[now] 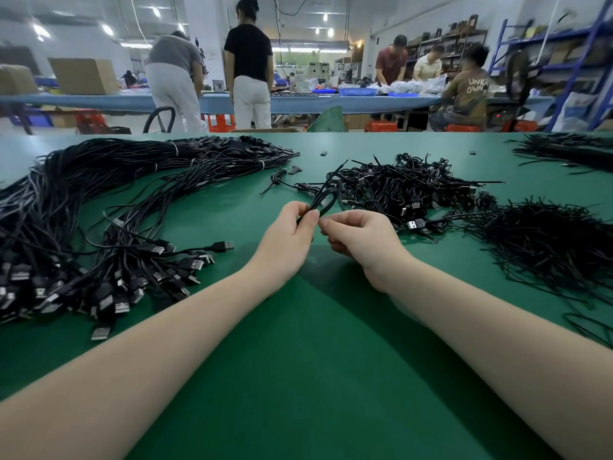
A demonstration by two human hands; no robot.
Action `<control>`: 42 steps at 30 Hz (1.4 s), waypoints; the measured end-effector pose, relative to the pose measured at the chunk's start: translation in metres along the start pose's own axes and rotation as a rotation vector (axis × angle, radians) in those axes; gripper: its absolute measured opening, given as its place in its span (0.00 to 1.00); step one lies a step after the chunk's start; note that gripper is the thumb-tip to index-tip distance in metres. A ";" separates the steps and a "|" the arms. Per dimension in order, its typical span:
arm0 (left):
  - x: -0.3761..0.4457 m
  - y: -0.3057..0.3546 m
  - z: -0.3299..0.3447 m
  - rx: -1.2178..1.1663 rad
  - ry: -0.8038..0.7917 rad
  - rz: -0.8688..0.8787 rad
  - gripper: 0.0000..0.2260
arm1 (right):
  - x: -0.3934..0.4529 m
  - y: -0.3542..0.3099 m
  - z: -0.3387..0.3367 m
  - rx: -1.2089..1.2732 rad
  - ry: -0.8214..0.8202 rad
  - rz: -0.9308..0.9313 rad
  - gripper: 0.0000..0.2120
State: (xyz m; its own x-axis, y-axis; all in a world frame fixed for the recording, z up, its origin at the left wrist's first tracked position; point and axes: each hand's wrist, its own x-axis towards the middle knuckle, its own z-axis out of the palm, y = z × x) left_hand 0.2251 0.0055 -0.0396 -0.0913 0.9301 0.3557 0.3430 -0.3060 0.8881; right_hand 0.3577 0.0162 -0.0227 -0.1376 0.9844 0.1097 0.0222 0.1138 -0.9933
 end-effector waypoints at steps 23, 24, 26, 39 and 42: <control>-0.007 0.017 -0.002 -0.302 0.027 -0.073 0.14 | -0.003 -0.003 -0.010 -0.800 0.088 -0.782 0.03; -0.006 0.018 -0.003 -0.344 0.015 -0.113 0.14 | -0.004 -0.006 -0.010 -0.835 0.076 -0.851 0.03; -0.005 0.019 -0.005 -0.404 -0.039 -0.173 0.17 | -0.005 -0.009 -0.012 -0.901 0.095 -0.964 0.03; -0.008 0.013 -0.004 -0.249 -0.100 -0.063 0.06 | -0.003 -0.008 -0.014 -0.714 0.154 -0.911 0.02; -0.006 0.021 -0.010 -0.350 -0.162 -0.221 0.13 | -0.005 -0.008 -0.013 -0.830 0.141 -1.012 0.03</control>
State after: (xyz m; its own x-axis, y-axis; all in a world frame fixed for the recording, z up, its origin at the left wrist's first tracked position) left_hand 0.2237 -0.0079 -0.0204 0.0307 0.9922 0.1208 -0.0079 -0.1206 0.9927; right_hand 0.3713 0.0122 -0.0145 -0.3501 0.4153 0.8397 0.5755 0.8026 -0.1570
